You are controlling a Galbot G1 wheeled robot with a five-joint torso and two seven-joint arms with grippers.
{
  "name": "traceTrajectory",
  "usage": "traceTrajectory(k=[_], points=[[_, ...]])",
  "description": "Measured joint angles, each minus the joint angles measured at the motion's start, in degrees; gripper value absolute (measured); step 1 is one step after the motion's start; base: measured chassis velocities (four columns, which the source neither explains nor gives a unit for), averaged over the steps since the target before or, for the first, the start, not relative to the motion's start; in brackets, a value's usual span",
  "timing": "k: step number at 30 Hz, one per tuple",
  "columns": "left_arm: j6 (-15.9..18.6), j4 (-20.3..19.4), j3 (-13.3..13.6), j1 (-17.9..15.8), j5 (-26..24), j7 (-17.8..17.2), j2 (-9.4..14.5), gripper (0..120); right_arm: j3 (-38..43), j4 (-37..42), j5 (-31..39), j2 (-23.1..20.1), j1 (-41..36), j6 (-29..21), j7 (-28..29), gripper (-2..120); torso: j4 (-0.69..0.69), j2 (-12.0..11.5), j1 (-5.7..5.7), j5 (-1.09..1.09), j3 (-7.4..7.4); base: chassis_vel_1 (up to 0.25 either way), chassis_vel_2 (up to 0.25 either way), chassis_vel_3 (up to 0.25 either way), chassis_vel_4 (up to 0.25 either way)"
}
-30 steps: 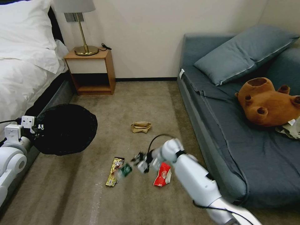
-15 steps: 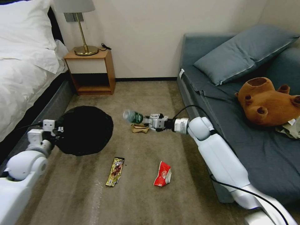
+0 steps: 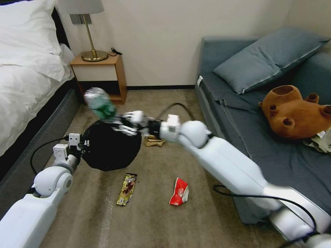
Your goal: Pick up the trash bin, then pick up the garbage on the floor and place it into the trash bin.
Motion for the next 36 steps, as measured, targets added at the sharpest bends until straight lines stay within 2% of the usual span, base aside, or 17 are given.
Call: traceTrajectory(k=[2, 3, 4, 6, 8, 9, 13, 15, 19, 27, 29, 31, 32, 34, 35, 36], points=[[0.0, 0.0, 0.0, 0.0, 0.0, 0.0, 0.0, 3, -0.1, -0.2, 0.0, 0.2, 0.1, 0.0, 0.0, 18, 0.00, 0.0, 0.00, 0.00, 0.00, 0.000, 0.000, 0.000, 0.000], [-0.3, -0.2, -0.5, 0.6, 0.0, 0.1, 0.0, 3, -1.9, -4.4, -0.3, 3.7, 1.5, 0.6, 0.4, 18, -0.01, 0.0, 0.00, -0.01, 0.00, 0.000, 0.000, 0.000, 0.000], [-0.3, -0.2, -0.5, 0.6, 0.0, 0.1, 0.0, 3, -1.9, -4.4, -0.3, 3.7, 1.5, 0.6, 0.4, 18, -0.01, 0.0, 0.00, -0.01, 0.00, 0.000, 0.000, 0.000, 0.000], [-0.4, -0.7, -1.0, 1.1, -0.1, 0.3, 0.1, 3, -2.6, -9.4, -2.0, 7.6, 1.9, 1.9, 0.5, 18, -0.02, 0.0, 0.00, 0.00, 0.00, 0.000, 0.000, 0.000, 0.000], [-0.4, -0.9, -1.2, 1.3, -0.2, 0.3, 0.2, 3, -2.7, -10.8, -2.5, 8.4, 1.9, 2.3, 0.5, 18, -0.03, 0.0, 0.00, 0.01, 0.00, 0.000, 0.000, 0.000, 0.000], [-0.7, -1.5, -1.7, 2.0, -0.4, 0.4, 0.2, 3, -3.0, -16.1, -5.0, 11.6, 1.4, 4.3, 0.7, 18, -0.04, 0.0, 0.00, 0.00, 0.00, 0.000, 0.000, 0.000, 0.000], [-1.0, -1.7, -2.4, 3.0, -0.4, 0.7, 0.2, 3, -3.0, -21.4, -7.7, 14.2, 0.5, 6.2, 0.7, 18, -0.04, 0.0, 0.00, 0.00, 0.00, 0.000, 0.000, 0.000, 0.000], [-1.7, -1.8, -3.1, 4.3, -0.3, 1.4, 0.5, 3, -2.4, -26.6, -10.7, 16.2, -0.4, 9.0, 0.7, 18, -0.04, 0.0, 0.00, 0.00, 0.00, 0.000, 0.000, 0.000, 0.000], [-2.1, -1.7, -4.0, 5.2, -0.3, 1.6, 1.3, 3, -1.0, -30.2, -13.6, 17.3, -1.6, 11.3, 0.5, 18, -0.04, 0.0, 0.00, 0.01, 0.00, 0.000, 0.000, 0.000, 0.000], [-2.2, -2.2, -4.6, 6.0, -0.6, 1.6, 1.6, 3, -0.2, -30.5, -15.4, 16.0, -3.7, 12.7, 1.7, 18, -0.05, 0.0, 0.00, 0.02, 0.00, 0.000, 0.000, 0.000, 0.000], [-2.3, -2.2, -4.6, 6.2, -0.5, 1.6, 1.5, 3, 0.0, -30.3, -15.6, 15.8, -4.1, 12.8, 1.9, 23, -0.05, 0.0, 0.00, 0.02, 0.00, 0.000, 0.000, 0.000, 0.000], [-2.3, -2.2, -4.8, 6.6, -0.4, 1.6, 1.4, 3, 0.1, -29.4, -15.7, 15.2, -4.9, 12.8, 2.0, 35, -0.04, 0.0, 0.00, 0.02, 0.00, 0.000, 0.000, 0.000, 0.000], [-2.3, -2.2, -4.8, 6.6, -0.4, 1.6, 1.4, 3, 0.1, -29.4, -15.7, 15.2, -4.9, 12.8, 2.0, 35, -0.04, 0.0, 0.00, 0.02, 0.00, 0.000, 0.000, 0.000, 0.000], [-2.4, -2.3, -4.8, 6.9, -0.1, 1.6, 1.2, 3, 0.0, -28.1, -15.7, 14.5, -5.6, 12.7, 2.1, 45, -0.04, 0.0, 0.00, 0.02, 0.00, 0.000, 0.000, 0.000, 0.000], [-2.4, -2.3, -4.8, 6.9, -0.1, 1.6, 1.2, 3, 0.0, -28.1, -15.7, 14.5, -5.6, 12.7, 2.1, 45, -0.04, 0.0, 0.00, 0.02, 0.00, 0.000, 0.000, 0.000, 0.000], [-2.4, -2.3, -4.8, 7.0, 0.1, 1.6, 1.0, 3, -0.3, -27.3, -15.7, 14.1, -5.9, 12.4, 2.1, 51, -0.04, 0.0, 0.00, 0.02, 0.00, 0.000, 0.000, 0.000, 0.000]])
